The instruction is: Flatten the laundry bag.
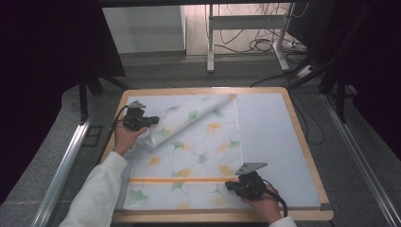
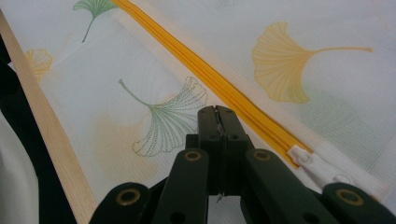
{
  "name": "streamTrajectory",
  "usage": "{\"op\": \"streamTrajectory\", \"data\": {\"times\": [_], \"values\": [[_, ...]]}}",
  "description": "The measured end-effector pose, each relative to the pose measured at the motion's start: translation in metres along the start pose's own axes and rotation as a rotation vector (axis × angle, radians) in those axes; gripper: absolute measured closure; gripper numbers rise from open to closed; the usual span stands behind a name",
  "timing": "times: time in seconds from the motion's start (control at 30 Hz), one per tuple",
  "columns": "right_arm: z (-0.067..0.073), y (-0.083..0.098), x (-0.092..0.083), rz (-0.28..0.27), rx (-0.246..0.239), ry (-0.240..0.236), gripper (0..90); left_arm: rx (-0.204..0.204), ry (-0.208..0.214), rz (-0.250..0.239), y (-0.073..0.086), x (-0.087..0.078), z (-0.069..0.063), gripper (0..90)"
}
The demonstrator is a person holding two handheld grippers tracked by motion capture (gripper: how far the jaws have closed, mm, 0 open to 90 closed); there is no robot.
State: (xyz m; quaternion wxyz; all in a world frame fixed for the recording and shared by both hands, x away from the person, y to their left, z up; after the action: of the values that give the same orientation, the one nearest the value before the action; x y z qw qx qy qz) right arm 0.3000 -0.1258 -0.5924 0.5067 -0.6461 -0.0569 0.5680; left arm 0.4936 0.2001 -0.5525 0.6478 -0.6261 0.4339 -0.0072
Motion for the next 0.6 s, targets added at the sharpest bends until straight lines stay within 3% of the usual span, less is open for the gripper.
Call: {"op": "streamTrajectory", "data": {"times": [0.43,0.6], "values": [[0.000,0.000,0.000,-0.003,0.017,-0.001,89.3,-0.019,-0.032,0.024,-0.001,0.010,0.031,88.2],[-0.001,0.000,0.000,-0.006,0.024,-0.006,89.3,-0.054,-0.028,0.009,-0.002,0.011,0.040,87.5]]}}
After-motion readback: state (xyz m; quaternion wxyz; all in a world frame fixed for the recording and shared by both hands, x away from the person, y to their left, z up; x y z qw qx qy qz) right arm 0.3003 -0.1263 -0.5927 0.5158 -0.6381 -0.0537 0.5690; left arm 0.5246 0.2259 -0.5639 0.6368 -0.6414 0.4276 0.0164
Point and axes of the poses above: each handheld gripper's, and its own axes: x roughly forward along the jaws, y roughly out of its underside, z roughly to its left, the point moved 9 cm from there along x, roughly forward along the jaws, and after that the axes turned 5 degrees about -z, right-handed, at the moved point
